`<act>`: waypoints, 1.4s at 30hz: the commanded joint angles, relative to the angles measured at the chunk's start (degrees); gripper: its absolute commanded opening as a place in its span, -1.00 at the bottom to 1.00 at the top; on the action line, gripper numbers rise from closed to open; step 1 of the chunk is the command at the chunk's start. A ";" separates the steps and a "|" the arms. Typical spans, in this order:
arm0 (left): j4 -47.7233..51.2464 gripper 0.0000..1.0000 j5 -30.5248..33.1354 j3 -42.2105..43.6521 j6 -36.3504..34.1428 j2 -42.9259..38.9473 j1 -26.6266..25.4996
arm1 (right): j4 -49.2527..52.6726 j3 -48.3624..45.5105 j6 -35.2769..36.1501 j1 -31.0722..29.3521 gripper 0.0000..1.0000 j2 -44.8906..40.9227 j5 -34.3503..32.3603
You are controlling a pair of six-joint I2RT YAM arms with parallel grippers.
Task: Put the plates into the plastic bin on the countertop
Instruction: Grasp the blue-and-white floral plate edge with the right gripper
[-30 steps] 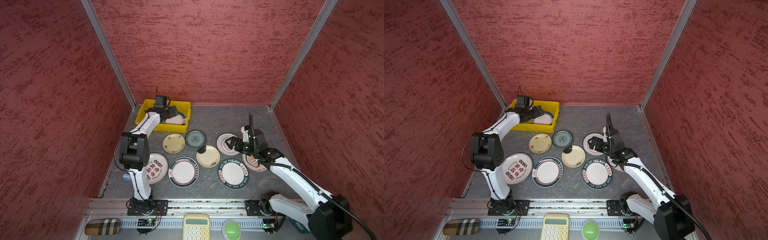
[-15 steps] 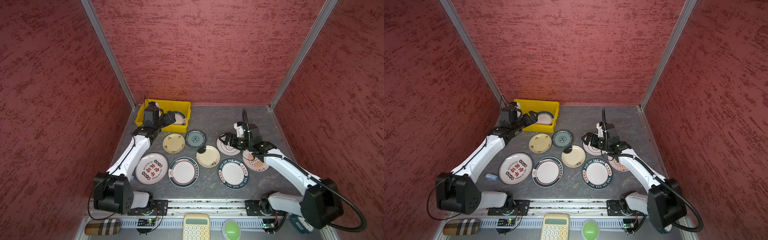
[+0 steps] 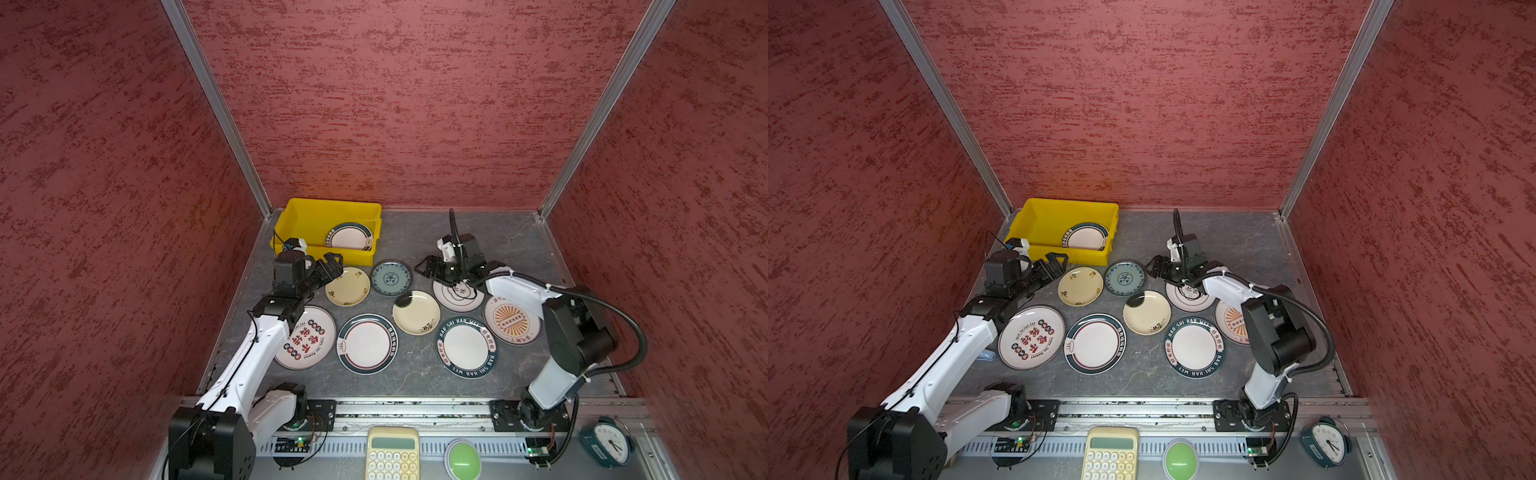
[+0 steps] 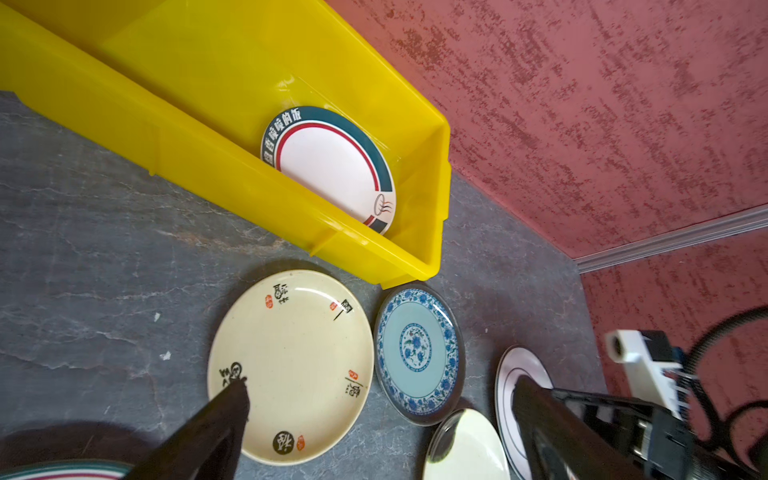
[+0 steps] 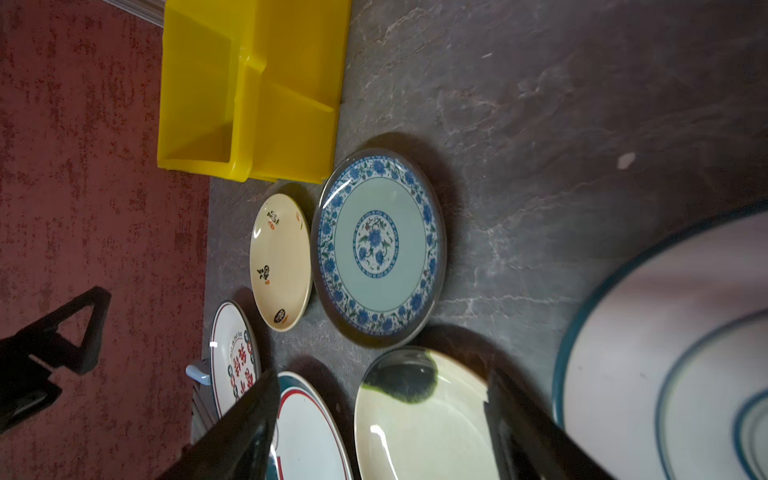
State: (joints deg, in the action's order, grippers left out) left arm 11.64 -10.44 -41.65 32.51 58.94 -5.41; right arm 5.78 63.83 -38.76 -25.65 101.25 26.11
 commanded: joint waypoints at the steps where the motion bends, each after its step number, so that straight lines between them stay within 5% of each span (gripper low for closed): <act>1: -2.10 0.99 -3.55 0.64 1.44 -1.45 0.57 | -1.57 4.59 -0.49 -1.95 0.46 3.33 0.04; 10: -4.05 0.99 -15.62 0.77 7.58 -0.38 4.13 | 1.07 9.70 -0.79 -2.34 0.27 9.97 -4.29; 23: -7.70 0.99 -16.81 2.27 9.70 2.04 4.54 | 7.53 15.99 2.37 -2.39 0.05 16.27 -7.63; 42: -7.71 0.99 -19.30 2.62 10.27 2.60 7.18 | 1.30 13.54 -2.34 -2.46 -0.47 20.43 -5.35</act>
State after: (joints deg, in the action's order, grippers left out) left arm 4.64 -28.71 -39.51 42.87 62.28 1.30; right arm 9.26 78.41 -39.46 -27.90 120.31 20.82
